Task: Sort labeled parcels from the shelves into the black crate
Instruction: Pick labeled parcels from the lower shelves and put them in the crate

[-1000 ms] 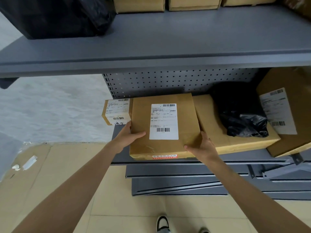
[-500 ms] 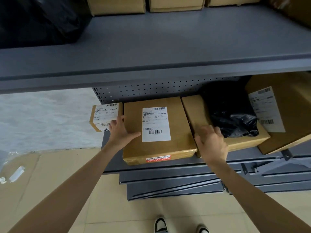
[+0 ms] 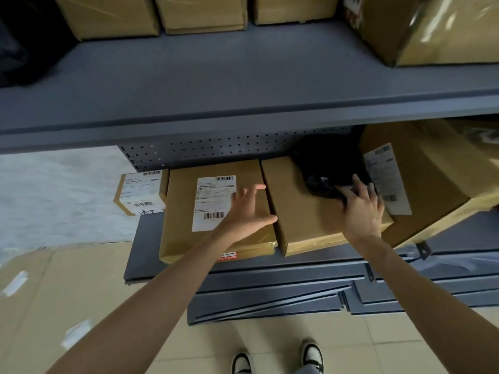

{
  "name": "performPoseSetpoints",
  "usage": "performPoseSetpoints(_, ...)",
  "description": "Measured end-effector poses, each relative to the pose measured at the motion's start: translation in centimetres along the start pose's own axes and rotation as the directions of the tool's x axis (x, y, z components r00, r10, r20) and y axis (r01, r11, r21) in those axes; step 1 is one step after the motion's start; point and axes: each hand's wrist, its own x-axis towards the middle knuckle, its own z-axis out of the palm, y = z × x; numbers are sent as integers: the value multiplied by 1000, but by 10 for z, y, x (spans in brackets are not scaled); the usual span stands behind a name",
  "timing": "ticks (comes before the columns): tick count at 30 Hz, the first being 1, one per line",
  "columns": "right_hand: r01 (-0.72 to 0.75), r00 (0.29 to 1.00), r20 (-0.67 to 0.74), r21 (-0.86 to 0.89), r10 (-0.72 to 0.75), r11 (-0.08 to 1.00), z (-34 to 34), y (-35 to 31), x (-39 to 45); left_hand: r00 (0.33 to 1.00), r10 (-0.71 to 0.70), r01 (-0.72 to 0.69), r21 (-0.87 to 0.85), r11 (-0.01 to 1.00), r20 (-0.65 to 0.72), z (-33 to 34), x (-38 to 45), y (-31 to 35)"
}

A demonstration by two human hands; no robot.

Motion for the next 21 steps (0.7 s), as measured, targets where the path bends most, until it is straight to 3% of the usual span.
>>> performPoseSetpoints(4,147,979,-188,382,-79,912,-41,0,15,999,-39,38,-30,999,-30,0,5,16)
performPoseSetpoints(8,198,972,-229,664,-56,721,-87,-11,24,982,-176,148,-301,942,-68,-8,16,32)
performPoseSetpoints(11,31,998,-56,826,27,563,-101,-15,29,950,-309,236,-558,795,-38,-17,18,39)
performPoseSetpoints(14,-199,980,181,914,85,352,-97,-18,27,964,-262,183,-809,559,37,-24,8,29)
performPoseSetpoints(16,-300,954,289,916,79,265,-91,-22,26,969,-236,173,-875,453,70,-30,-3,20)
performPoseSetpoints(18,-379,924,379,894,49,240,-82,-27,28,967,-227,199,-893,404,113,-37,-13,9)
performPoseSetpoints(21,-455,885,466,857,16,242,-67,-37,30,955,-278,221,-876,428,105,-45,-26,-6)
